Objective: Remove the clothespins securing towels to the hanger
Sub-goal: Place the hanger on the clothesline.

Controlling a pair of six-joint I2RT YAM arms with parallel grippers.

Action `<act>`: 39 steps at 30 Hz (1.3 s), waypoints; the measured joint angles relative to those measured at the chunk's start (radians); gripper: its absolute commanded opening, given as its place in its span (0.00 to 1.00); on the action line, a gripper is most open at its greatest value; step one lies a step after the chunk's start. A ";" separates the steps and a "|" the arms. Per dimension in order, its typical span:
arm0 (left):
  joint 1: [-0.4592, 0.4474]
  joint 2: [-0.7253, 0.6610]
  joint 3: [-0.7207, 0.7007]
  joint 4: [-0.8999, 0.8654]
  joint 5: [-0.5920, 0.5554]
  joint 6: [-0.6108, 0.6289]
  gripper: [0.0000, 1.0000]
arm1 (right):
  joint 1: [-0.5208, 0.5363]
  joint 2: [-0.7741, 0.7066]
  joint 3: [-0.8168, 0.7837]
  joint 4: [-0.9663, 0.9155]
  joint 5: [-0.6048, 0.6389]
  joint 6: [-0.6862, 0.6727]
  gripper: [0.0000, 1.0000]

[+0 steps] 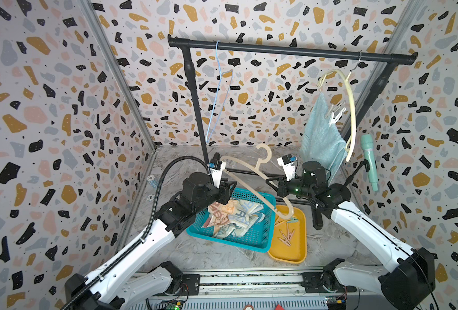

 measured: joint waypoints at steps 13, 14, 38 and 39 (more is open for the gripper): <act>-0.024 0.193 0.093 0.152 0.029 -0.005 0.41 | 0.050 -0.049 -0.024 0.000 0.029 0.023 0.00; -0.026 0.204 0.102 0.156 0.033 -0.005 0.41 | 0.053 -0.049 -0.026 0.000 0.030 0.023 0.00; -0.064 0.414 0.236 0.207 0.060 0.019 0.40 | 0.074 -0.049 -0.029 0.000 0.039 0.042 0.00; -0.064 0.416 0.236 0.209 0.060 0.021 0.40 | 0.076 -0.049 -0.029 0.000 0.040 0.042 0.00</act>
